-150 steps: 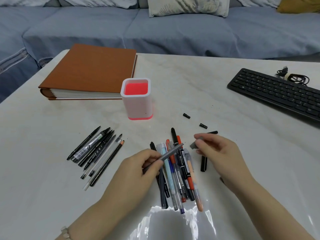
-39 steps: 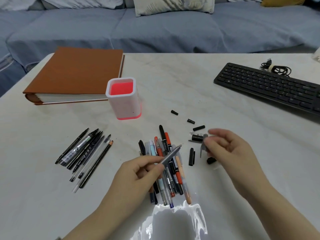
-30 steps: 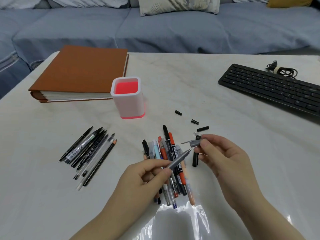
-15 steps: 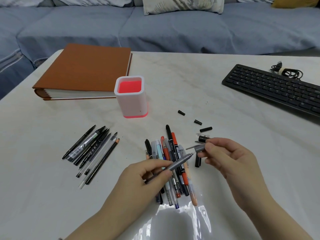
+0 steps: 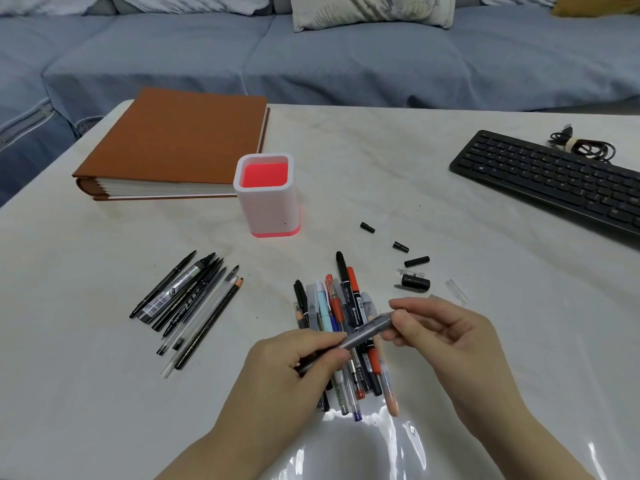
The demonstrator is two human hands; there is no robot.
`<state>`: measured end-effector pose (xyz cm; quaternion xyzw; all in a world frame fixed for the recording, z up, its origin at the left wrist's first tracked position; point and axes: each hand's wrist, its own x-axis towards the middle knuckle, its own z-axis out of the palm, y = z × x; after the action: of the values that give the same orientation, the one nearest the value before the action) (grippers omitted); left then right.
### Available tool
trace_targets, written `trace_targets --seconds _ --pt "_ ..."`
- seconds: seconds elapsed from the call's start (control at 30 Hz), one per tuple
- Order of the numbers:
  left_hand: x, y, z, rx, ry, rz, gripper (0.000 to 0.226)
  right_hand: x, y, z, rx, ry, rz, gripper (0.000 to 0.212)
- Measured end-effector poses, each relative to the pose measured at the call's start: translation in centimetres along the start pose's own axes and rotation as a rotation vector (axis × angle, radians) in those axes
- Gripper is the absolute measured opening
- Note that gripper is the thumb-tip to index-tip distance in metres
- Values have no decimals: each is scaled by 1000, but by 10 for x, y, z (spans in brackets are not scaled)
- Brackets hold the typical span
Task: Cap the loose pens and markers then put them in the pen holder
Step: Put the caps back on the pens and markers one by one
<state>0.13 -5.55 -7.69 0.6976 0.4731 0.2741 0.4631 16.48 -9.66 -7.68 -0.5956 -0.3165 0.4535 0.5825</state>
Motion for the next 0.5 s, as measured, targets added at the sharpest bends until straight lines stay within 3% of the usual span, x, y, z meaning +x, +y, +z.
trace_targets --seconds 0.23,0.33,0.43,0.5 --pt "8 -8 7 -166 39 -92 34 12 5 16 -1 17 10 16" --pt "15 -7 6 -103 45 -24 28 14 12 33 25 -56 52 36" --pt "18 -17 -5 117 -7 23 18 18 17 36 19 3 55 43" --pt "20 -37 -22 418 88 52 23 23 20 29 -88 52 33 46"
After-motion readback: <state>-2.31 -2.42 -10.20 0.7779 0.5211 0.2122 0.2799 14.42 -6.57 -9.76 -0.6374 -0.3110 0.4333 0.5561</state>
